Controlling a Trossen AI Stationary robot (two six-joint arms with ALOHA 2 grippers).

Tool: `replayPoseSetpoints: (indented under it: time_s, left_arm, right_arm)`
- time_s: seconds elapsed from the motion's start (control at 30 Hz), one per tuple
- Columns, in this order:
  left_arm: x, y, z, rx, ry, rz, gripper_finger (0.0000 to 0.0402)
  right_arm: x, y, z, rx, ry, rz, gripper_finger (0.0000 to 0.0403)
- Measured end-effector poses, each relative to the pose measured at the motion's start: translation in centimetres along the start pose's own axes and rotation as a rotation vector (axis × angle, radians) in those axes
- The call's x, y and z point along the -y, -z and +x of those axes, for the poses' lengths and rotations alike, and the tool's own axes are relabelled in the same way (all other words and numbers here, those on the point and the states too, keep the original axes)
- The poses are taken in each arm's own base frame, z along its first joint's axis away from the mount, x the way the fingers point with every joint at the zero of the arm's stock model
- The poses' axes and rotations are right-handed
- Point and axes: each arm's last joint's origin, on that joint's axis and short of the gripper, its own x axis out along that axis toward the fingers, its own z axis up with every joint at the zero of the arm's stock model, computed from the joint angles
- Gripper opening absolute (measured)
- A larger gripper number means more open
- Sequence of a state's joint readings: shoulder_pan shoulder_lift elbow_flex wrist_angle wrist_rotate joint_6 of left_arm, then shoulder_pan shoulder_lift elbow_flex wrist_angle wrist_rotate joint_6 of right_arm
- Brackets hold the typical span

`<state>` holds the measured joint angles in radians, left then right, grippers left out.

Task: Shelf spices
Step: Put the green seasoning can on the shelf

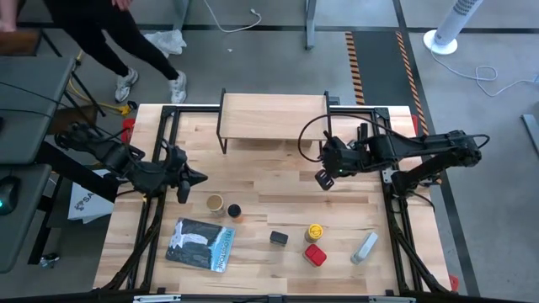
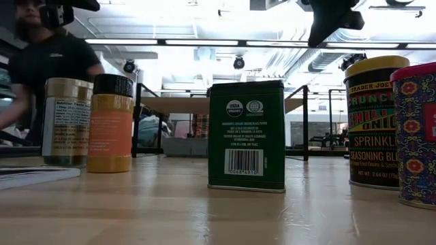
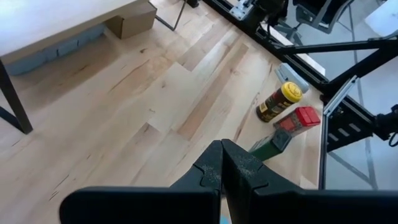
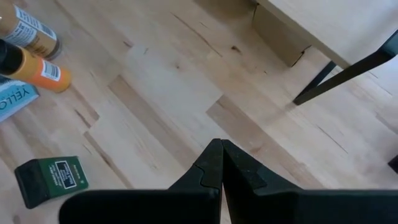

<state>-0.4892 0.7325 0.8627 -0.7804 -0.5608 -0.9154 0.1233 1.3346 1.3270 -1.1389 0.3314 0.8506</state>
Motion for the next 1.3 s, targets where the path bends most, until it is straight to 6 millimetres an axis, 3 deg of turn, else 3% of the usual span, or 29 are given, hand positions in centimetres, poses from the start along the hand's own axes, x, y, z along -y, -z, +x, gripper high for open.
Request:
replayPoseSetpoints:
  time_s: [1.3]
  left_arm:
    - [0.09,0.06,0.18,-0.003,-0.008,0.008,0.0]
  right_arm:
    - [-0.06,-0.25,0.04,0.016,-0.012,0.017,0.0]
